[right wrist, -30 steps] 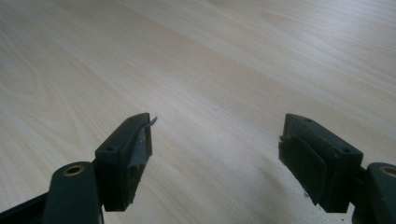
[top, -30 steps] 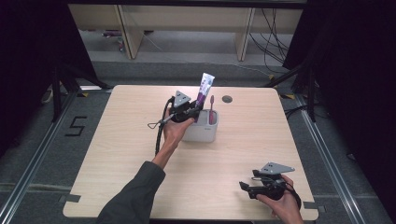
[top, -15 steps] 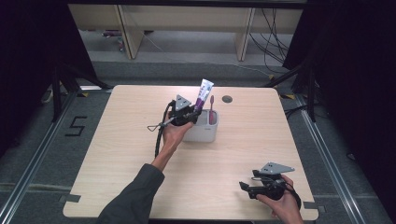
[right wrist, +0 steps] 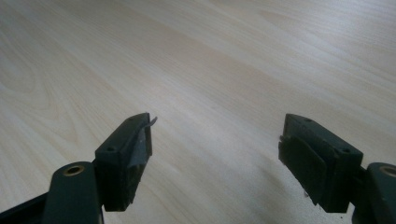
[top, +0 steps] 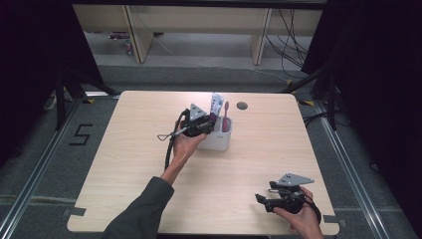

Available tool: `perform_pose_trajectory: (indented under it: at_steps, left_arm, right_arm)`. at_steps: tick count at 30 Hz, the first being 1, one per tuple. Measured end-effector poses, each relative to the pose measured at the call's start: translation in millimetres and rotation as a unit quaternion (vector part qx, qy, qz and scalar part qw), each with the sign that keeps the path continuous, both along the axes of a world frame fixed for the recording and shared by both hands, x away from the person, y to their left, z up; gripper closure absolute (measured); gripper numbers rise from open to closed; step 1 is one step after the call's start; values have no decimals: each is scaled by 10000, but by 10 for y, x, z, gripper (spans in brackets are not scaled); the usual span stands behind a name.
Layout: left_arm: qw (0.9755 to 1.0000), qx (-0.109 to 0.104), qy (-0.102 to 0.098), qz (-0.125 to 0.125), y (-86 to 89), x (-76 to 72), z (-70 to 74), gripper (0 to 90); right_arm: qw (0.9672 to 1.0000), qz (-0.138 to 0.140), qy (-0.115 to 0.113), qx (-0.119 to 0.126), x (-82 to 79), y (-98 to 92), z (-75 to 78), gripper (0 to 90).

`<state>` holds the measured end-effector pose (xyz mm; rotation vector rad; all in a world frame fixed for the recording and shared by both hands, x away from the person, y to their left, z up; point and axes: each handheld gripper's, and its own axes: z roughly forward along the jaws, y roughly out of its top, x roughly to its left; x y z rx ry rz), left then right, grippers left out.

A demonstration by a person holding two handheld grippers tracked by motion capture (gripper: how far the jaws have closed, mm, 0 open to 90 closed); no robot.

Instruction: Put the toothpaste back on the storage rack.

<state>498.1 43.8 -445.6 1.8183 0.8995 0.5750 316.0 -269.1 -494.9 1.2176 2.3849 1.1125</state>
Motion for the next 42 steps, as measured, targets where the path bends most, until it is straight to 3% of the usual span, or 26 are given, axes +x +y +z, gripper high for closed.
perform_pose_trajectory:
  at_steps: [1, 3, 4, 6, 8, 9, 10, 13, 15, 19, 26, 30, 33, 42]
  left_arm:
    - [10000, -17, 4, 4, 11, -3, -15, 670]
    - [9995, -295, -109, 73, 49, -29, 10, 701]
    - [9992, -333, -184, 123, 62, -43, 48, 665]
    - [9990, -333, -246, 146, 80, -71, 127, 611]
    - [9991, -285, -280, 131, 105, -99, 193, 594]
    - [9991, -280, -280, 132, 120, -108, 211, 591]
    - [9992, -270, -260, 138, 137, -113, 223, 587]
    - [9993, -280, -183, 174, 183, -111, 218, 572]
    - [9994, -269, -145, 182, 210, -112, 213, 566]
    - [9995, -228, -90, 200, 243, -120, 215, 545]
    - [9996, -219, -88, 134, 253, -159, 250, 542]
    - [9997, -194, -36, 106, 270, -175, 261, 527]
    - [9994, -302, 147, 55, 281, -188, 265, 506]
    - [9994, -265, 208, 37, 334, -265, 314, 464]
  right_arm:
    - [9999, 38, -106, -61, 12, -13, -2, 261]
    - [9999, 48, -84, -97, 14, -19, 1, 261]
    - [10000, 36, -62, -47, 12, -15, -3, 261]
    - [10000, -25, -4, -2, 5, -4, -9, 261]
    - [9999, 38, -89, -68, 17, -11, -11, 261]
    - [10000, -10, 12, 4, 2, 4, -9, 261]
    - [9999, 38, -66, -86, 10, -8, -5, 261]
    - [10000, -16, 6, -29, 1, 1, -7, 261]
    - [9999, 12, -89, -50, 9, -5, -17, 261]
    - [10000, -4, -13, -18, 7, -1, -14, 261]
    - [9999, 20, -104, -60, 10, -5, -20, 261]
    - [10000, 3, -35, -25, 7, -2, -14, 261]
    - [10000, 11, -50, -30, 9, -3, -16, 261]
    - [10000, -24, -4, -5, 2, -1, -7, 261]
